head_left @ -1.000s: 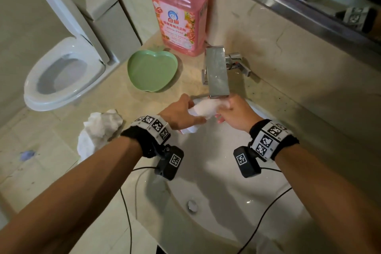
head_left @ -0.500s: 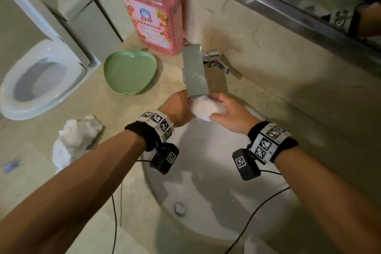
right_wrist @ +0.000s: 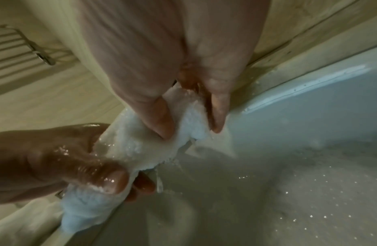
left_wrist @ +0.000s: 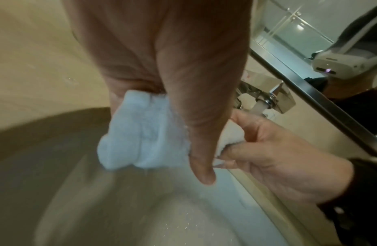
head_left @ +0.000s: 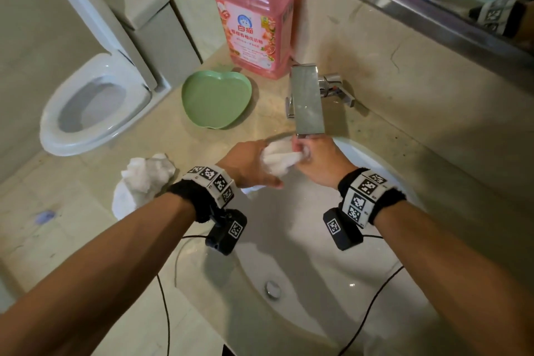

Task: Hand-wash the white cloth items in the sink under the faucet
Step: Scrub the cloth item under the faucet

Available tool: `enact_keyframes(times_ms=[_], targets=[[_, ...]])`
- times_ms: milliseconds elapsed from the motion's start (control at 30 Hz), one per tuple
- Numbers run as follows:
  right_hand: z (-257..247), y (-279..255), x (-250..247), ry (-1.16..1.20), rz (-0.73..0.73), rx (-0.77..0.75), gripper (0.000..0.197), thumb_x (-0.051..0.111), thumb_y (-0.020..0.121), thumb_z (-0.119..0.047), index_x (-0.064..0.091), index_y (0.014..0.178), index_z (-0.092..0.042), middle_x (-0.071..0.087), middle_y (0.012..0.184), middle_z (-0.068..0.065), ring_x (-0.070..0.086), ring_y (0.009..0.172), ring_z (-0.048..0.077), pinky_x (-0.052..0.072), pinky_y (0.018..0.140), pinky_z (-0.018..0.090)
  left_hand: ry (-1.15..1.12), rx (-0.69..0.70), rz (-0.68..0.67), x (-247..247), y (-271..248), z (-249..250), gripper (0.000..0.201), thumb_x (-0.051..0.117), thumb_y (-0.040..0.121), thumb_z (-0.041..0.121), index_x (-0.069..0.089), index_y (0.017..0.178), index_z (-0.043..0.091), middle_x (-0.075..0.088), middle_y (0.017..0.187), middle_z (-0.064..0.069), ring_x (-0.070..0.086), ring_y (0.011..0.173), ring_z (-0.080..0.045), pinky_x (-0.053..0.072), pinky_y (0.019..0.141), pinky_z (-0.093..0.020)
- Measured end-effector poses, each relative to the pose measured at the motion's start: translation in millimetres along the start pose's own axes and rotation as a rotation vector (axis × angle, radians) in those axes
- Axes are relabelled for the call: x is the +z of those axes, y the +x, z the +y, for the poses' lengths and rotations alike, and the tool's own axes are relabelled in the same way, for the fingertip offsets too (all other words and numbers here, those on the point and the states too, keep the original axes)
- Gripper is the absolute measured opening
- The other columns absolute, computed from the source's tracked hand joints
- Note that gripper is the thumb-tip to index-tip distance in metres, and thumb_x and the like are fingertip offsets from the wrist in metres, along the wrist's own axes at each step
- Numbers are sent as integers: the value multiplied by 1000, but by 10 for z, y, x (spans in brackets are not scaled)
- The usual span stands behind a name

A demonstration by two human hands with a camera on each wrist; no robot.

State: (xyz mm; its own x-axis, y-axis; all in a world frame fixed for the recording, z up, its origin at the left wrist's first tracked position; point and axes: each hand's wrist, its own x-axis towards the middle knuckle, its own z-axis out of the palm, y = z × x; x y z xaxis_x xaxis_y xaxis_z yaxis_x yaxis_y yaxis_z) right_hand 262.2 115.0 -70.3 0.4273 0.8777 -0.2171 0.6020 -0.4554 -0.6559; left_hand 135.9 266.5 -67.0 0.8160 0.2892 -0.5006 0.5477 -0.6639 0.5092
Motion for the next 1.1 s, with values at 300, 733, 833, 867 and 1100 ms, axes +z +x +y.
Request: enact_keyframes(times_ms=[300, 733, 833, 867, 1100], targets=[[237, -2, -16, 140, 77, 85, 31, 75, 74, -3, 64, 102, -9, 63, 103, 7, 63, 92, 23, 54, 77, 33, -14, -24, -27, 172, 130, 58, 49, 73, 78, 40, 54, 120, 20, 64, 113, -1, 59, 94, -21, 44, 76, -28], [443, -211, -257, 58, 79, 143, 47, 67, 77, -1, 54, 119, -18, 57, 108, -7, 56, 96, 16, 44, 83, 27, -168, 110, -179, 181, 478, 426, 57, 80, 75, 41, 60, 127, 25, 67, 104, 10, 62, 92, -7, 41, 72, -5], [444, -233, -299, 2, 177, 91, 48, 70, 71, 4, 57, 114, -16, 52, 104, -5, 48, 92, 15, 36, 78, 23, -101, 57, -246, 219, 628, 489, 32, 77, 81, 39, 67, 102, 18, 70, 90, 6, 62, 76, -3, 48, 75, -8], [444, -235, -306, -9, 158, 85, 51, 72, 71, 3, 56, 114, -17, 51, 104, -6, 48, 92, 15, 35, 76, 23, -67, 41, -241, 234, 642, 505, 32, 78, 81, 36, 64, 103, 18, 66, 90, 7, 59, 73, -3, 43, 66, -2], [423, -250, -305, 394, -131, 291, 53, 89, 68, -33, 62, 114, -30, 71, 112, -10, 67, 104, 12, 55, 92, 33, 80, 173, 53, 207, 498, 408, 44, 65, 88, 32, 60, 128, 16, 65, 123, -11, 62, 110, -29, 48, 90, -30]])
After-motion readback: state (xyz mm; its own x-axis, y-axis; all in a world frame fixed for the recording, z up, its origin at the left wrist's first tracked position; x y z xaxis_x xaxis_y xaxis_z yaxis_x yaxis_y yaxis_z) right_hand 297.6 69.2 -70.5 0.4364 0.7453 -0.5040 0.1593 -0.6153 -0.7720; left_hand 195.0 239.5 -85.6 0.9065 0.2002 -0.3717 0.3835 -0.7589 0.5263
